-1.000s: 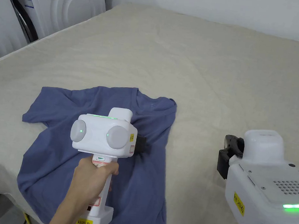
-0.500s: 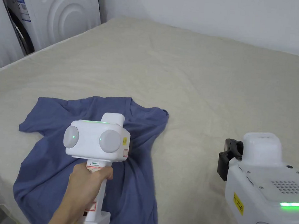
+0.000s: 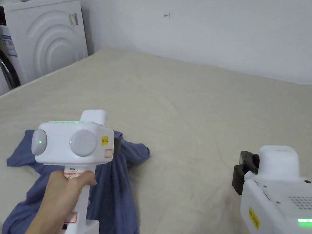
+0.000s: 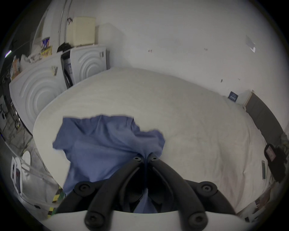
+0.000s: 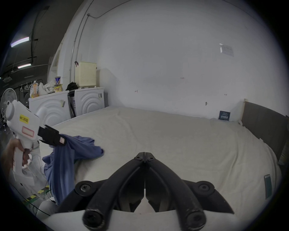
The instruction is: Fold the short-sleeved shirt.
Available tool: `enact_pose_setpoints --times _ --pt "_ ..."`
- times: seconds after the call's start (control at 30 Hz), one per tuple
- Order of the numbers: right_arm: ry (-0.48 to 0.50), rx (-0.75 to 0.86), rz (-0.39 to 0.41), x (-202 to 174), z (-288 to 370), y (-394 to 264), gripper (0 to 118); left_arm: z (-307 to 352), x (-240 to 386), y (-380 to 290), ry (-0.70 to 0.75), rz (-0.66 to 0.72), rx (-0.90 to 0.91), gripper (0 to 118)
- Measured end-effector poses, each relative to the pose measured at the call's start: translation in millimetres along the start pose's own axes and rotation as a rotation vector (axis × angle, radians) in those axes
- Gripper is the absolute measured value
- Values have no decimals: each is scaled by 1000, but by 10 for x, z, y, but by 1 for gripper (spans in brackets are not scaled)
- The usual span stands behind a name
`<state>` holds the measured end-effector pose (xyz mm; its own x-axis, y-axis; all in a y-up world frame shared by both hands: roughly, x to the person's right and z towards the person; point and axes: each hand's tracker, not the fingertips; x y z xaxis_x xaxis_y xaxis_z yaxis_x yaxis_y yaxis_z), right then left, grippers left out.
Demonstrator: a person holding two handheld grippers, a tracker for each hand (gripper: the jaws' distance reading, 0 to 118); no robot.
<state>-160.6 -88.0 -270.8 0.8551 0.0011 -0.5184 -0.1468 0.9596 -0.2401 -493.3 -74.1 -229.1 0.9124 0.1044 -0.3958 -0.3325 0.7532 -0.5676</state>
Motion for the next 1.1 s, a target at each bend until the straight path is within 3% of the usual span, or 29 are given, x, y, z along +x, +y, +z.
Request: enact_pose_setpoints --times 0.23,0.37,0.63,0.8,1.1 --pt "-89 46 -85 446 289 103 0 414 490 500 -125 -71 150 3" --pt "-166 78 -102 735 492 158 0 790 1134 726 -226 -202 204 3" --pt "-332 127 -136 1342 988 210 0 1168 2390 873 -521 -333 276 3" --pt "-418 143 -182 1682 1279 146 0 1100 3040 495 -691 -389 190 3" --pt "-484 -13 -230 1973 1331 -376 0 -303 3613 -749 -622 -394 -254 3"
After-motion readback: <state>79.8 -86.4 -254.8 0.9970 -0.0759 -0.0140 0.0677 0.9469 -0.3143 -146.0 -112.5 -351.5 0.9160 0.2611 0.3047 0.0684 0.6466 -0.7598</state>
